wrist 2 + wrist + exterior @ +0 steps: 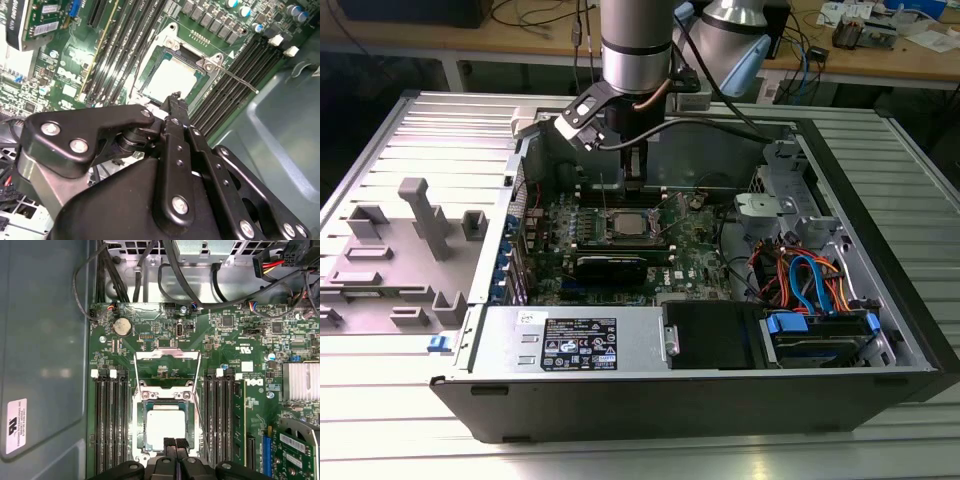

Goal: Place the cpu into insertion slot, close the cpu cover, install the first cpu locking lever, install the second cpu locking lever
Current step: 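Place the cpu into insertion slot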

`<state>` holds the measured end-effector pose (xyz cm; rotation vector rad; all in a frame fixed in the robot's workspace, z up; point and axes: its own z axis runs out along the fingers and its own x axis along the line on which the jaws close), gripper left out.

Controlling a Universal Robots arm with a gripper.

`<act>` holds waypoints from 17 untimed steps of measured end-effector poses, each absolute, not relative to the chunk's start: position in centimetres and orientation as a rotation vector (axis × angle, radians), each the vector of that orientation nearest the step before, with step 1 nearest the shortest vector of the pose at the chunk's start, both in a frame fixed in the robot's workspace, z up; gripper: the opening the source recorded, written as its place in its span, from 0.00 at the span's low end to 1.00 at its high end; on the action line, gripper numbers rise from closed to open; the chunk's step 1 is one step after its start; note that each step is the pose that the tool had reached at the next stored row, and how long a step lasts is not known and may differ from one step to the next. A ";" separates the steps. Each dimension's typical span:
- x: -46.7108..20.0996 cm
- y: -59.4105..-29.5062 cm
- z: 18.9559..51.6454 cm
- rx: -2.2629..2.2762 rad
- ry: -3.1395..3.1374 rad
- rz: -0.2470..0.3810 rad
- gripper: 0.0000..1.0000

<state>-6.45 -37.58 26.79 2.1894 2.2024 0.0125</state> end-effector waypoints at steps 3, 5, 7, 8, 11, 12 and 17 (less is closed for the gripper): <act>-5.9 -37.6 26.8 2.188 2.201 0.010 0.11; -5.8 -37.6 26.8 2.186 2.199 0.005 0.11; -5.8 -37.6 26.9 2.184 2.197 0.001 0.11; -5.8 -37.6 27.0 2.182 2.196 -0.003 0.11; -5.7 -37.6 27.5 2.180 2.194 -0.008 0.11; -5.7 -37.5 27.5 2.179 2.193 -0.008 0.11; -4.4 -37.5 27.5 2.180 2.194 -0.009 0.11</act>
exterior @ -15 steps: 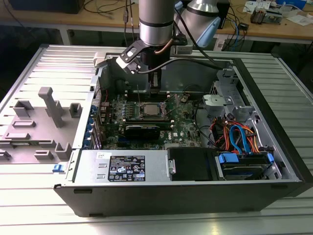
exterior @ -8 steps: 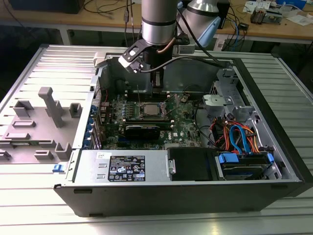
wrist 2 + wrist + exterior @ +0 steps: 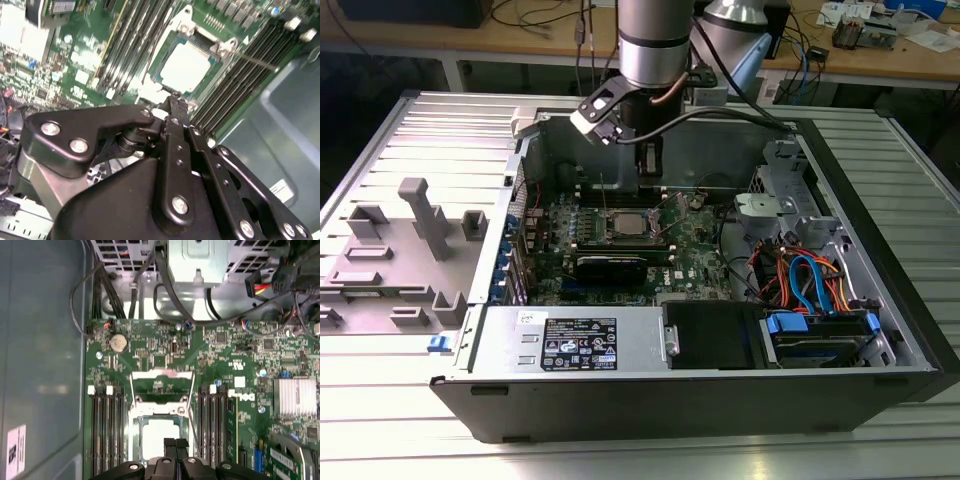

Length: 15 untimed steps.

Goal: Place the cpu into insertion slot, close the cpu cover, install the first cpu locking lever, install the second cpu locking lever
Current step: 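Place the cpu into insertion slot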

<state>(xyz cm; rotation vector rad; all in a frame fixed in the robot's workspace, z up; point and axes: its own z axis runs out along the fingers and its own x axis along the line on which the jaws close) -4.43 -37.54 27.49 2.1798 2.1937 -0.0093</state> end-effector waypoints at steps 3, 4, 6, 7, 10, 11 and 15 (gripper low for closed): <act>-3.8 -37.5 27.5 2.180 2.194 -0.009 0.11; -3.7 -37.5 27.5 2.180 2.194 -0.009 0.11; -3.3 -37.5 27.5 2.180 2.194 -0.010 0.11; -3.1 -37.5 27.5 2.180 2.193 -0.010 0.11; -2.5 -37.5 27.5 2.179 2.193 -0.010 0.11; -2.4 -37.5 27.5 2.179 2.193 -0.011 0.11; -1.4 -37.5 27.5 2.181 2.194 -0.013 0.11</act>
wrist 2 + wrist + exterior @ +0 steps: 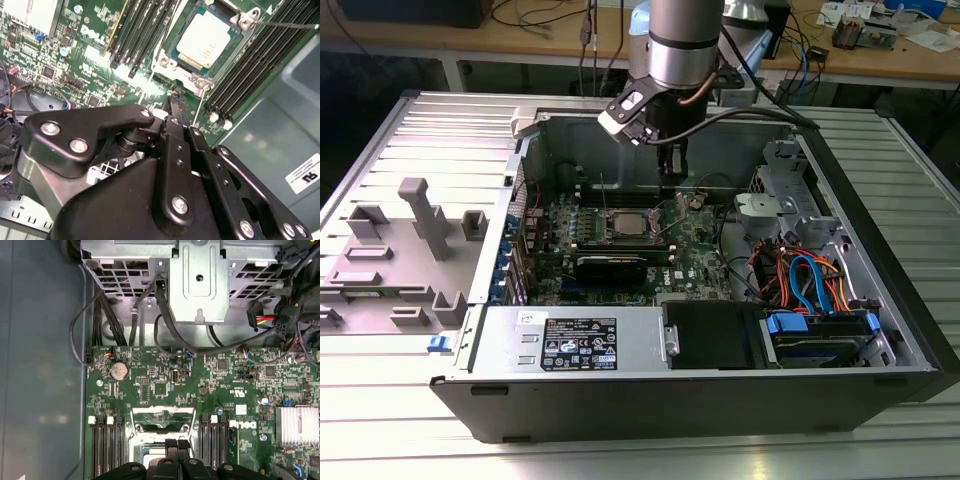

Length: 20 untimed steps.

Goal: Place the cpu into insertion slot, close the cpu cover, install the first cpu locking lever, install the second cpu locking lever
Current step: 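Place the cpu into insertion slot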

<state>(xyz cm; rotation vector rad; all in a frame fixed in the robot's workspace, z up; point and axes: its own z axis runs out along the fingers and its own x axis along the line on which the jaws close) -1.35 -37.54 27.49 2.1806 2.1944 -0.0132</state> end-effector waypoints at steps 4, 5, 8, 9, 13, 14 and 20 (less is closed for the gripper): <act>-0.9 -37.5 27.5 2.145 2.237 -0.020 0.11; -0.8 -37.5 27.5 2.145 2.239 -0.023 0.11; -0.4 -37.5 27.5 2.146 2.240 -0.024 0.11; 0.1 -37.5 27.5 2.147 2.240 -0.026 0.11; 1.8 -37.5 27.4 2.147 2.242 -0.028 0.11; 2.0 -37.5 27.3 2.147 2.241 -0.028 0.11; 3.6 -36.9 26.9 2.138 2.250 -0.028 0.11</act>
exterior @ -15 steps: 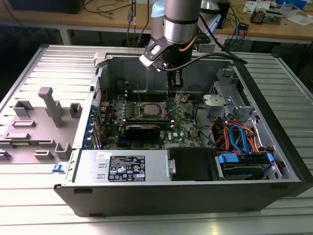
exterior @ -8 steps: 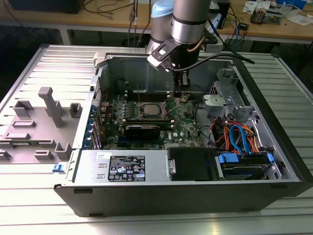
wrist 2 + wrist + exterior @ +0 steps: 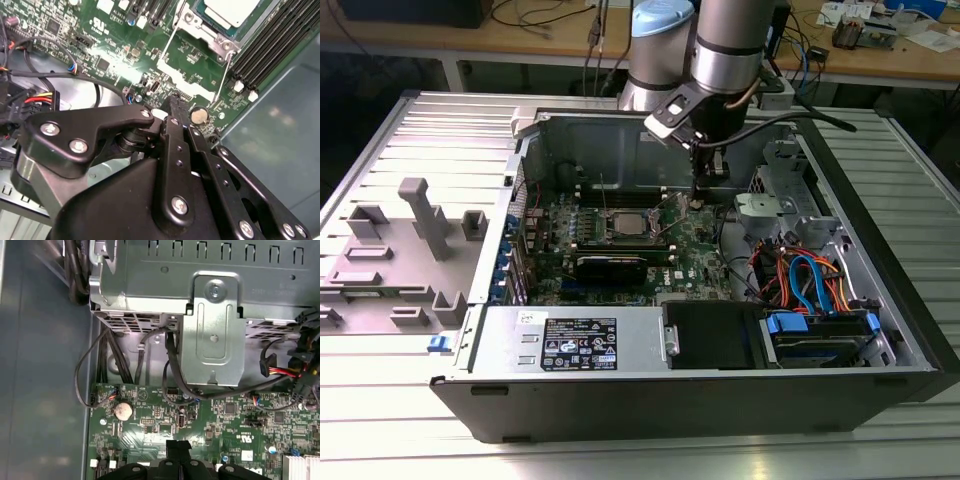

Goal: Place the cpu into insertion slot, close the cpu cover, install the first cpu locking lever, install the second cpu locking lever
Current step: 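Place the cpu into insertion slot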

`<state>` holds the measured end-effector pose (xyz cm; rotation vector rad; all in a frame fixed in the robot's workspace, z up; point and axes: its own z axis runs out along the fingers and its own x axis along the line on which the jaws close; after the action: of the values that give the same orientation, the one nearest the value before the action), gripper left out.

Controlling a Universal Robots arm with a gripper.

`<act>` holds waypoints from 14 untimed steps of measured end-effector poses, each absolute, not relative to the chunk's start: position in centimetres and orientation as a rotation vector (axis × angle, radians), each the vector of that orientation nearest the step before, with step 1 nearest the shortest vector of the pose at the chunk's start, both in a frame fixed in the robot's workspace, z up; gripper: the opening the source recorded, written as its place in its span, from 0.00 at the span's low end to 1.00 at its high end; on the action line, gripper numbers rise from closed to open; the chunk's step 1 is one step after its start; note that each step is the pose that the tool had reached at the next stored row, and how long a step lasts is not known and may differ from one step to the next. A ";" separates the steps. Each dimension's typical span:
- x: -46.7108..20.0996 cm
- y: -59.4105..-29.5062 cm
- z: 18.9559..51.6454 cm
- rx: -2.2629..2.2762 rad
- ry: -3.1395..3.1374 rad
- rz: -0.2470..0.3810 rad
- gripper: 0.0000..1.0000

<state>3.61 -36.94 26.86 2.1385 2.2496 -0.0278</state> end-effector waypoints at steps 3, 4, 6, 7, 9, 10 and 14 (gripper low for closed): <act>3.8 -36.7 26.5 2.137 2.251 -0.028 0.11; 3.8 -36.6 26.3 2.137 2.251 -0.029 0.11; 4.0 -36.6 26.2 2.136 2.251 -0.029 0.11; 4.0 -36.6 26.1 2.136 2.251 -0.029 0.11; 4.0 -36.6 26.1 2.136 2.251 -0.029 0.11; 4.0 -36.6 26.1 2.136 2.251 -0.029 0.11; 4.0 -36.6 26.1 2.136 2.251 -0.029 0.11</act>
<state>4.05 -36.63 26.07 2.1358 2.2510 -0.0290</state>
